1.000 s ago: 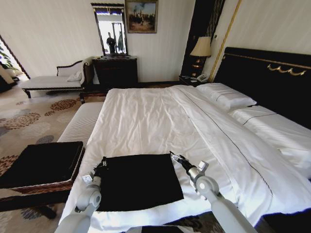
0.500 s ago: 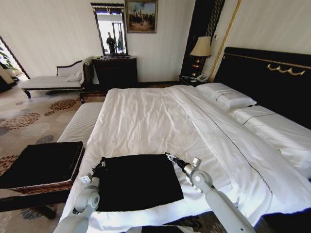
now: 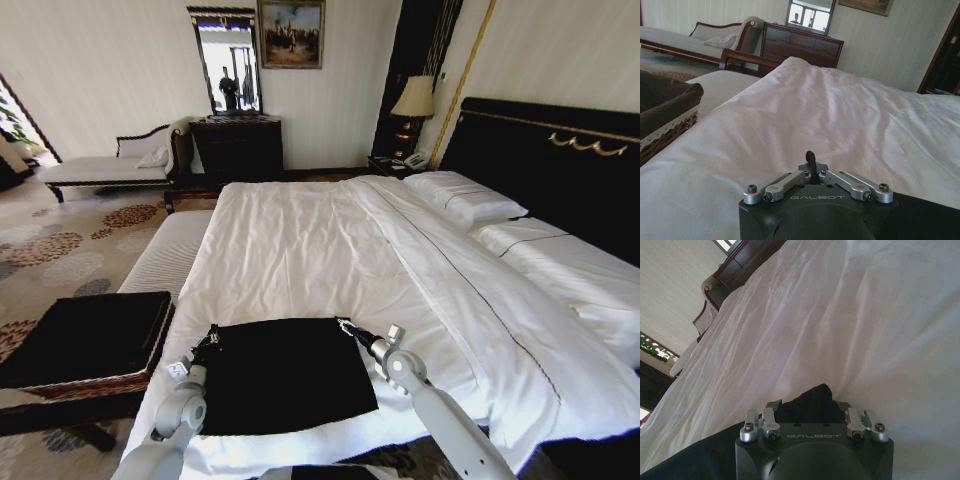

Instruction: Fold the clothes on the bed and place them into the basket.

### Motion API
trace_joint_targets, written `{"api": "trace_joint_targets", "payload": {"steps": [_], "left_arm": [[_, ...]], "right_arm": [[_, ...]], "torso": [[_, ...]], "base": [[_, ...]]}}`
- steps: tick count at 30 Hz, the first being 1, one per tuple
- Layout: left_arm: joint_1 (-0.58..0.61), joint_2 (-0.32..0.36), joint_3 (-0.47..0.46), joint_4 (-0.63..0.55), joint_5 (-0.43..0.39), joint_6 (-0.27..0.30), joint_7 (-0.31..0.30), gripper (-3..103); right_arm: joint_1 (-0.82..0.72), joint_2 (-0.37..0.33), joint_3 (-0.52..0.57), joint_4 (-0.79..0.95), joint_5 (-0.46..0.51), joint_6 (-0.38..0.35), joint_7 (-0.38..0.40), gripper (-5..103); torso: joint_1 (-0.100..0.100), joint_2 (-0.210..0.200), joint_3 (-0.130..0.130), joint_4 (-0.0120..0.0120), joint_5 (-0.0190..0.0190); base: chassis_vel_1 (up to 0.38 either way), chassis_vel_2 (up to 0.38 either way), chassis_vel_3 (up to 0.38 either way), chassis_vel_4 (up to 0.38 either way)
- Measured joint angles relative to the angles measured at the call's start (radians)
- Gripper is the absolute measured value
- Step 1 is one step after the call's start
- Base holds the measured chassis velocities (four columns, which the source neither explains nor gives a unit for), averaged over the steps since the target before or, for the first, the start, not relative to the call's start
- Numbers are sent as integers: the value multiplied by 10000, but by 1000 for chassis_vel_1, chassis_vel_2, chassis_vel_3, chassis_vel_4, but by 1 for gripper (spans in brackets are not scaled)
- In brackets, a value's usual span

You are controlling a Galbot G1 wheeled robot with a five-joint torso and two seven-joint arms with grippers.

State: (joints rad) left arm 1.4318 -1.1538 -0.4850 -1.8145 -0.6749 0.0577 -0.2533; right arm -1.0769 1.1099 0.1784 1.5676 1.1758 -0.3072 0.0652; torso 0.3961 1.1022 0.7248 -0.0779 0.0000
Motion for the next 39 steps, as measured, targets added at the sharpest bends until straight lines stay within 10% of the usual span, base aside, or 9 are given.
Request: {"api": "trace_joint_targets", "payload": {"steps": [15,39], "left_arm": [[15,-56,2,16,58,-14,17,1],[367,457,-720,-2406,-249,-270,-293,1]], "right_arm": [[-8,12,65,62,7,44,25,3],[-725,-823,855,3639,-1092,521,266,1]], "torso": [[0,0,0,1,0],[0,0,0,1,-1]], "base": [[0,0,0,0],[0,0,0,0]]}}
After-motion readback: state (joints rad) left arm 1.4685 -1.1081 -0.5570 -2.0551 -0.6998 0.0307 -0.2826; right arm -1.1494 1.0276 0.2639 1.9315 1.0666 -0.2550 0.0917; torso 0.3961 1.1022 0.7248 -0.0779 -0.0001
